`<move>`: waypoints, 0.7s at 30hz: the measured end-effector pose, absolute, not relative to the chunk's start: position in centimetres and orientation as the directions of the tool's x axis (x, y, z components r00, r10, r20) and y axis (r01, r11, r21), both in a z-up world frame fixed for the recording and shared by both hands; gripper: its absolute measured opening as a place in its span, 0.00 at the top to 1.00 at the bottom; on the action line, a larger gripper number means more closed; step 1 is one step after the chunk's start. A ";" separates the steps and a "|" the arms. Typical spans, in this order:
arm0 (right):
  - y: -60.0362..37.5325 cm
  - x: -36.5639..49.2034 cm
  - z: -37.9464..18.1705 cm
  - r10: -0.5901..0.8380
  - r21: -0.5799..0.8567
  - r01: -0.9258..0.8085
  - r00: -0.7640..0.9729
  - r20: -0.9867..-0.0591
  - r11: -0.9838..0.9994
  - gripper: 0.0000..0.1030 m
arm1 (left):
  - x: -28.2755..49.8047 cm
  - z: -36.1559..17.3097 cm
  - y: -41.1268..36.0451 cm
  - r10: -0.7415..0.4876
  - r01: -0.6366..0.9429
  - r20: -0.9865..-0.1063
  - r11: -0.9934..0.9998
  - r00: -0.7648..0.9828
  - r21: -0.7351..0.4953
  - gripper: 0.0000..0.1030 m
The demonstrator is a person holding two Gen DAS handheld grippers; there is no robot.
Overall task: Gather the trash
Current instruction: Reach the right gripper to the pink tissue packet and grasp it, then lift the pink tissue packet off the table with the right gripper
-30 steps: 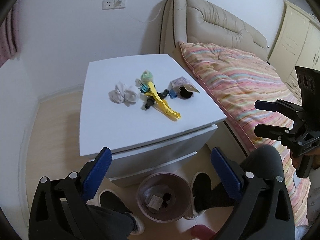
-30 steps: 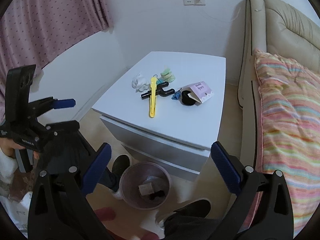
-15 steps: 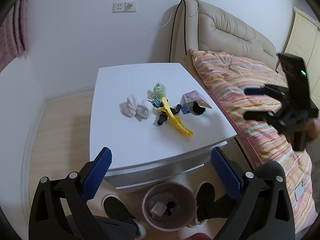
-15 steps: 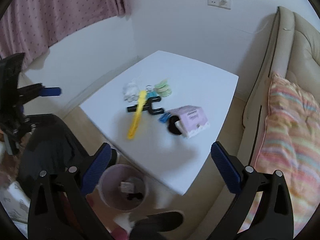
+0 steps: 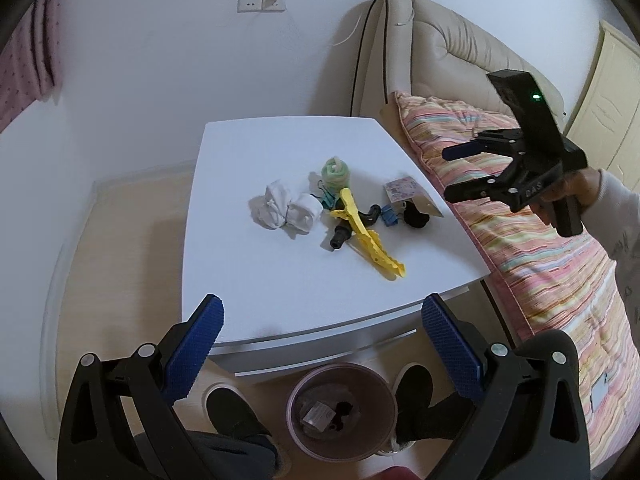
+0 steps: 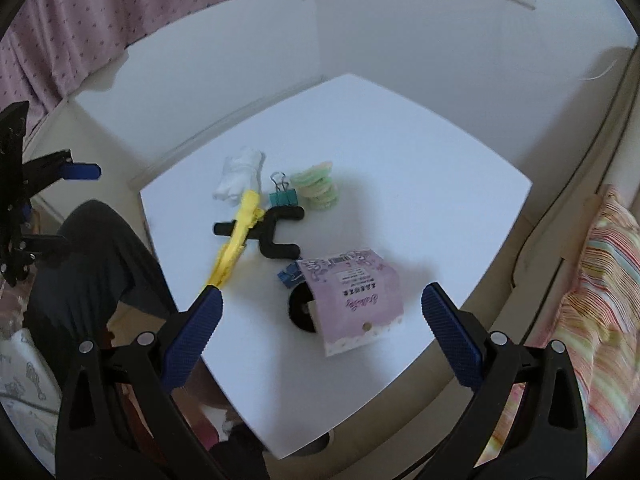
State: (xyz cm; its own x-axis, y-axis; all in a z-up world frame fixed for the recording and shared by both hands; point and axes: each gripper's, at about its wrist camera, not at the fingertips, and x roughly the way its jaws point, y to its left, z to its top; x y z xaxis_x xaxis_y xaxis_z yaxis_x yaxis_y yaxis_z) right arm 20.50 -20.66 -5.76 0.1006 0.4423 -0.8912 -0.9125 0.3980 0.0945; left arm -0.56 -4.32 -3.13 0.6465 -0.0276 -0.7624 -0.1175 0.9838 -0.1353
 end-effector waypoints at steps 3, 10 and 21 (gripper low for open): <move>-20.1 21.6 -6.9 0.421 0.110 -0.920 0.065 -0.905 0.377 0.05 | -0.3 -3.4 -3.9 -0.026 -0.127 -0.768 0.982 0.640 -0.140 0.07; -19.6 23.4 -9.2 0.394 0.166 -0.924 -0.019 -0.919 0.344 0.11 | 0.2 -4.1 -3.2 -0.025 -0.143 -0.777 0.979 0.629 -0.148 0.07; -19.6 24.2 -10.9 0.392 0.206 -0.914 -0.057 -0.918 0.349 0.36 | 0.7 -4.7 -2.9 -0.032 -0.153 -0.786 0.975 0.618 -0.160 0.07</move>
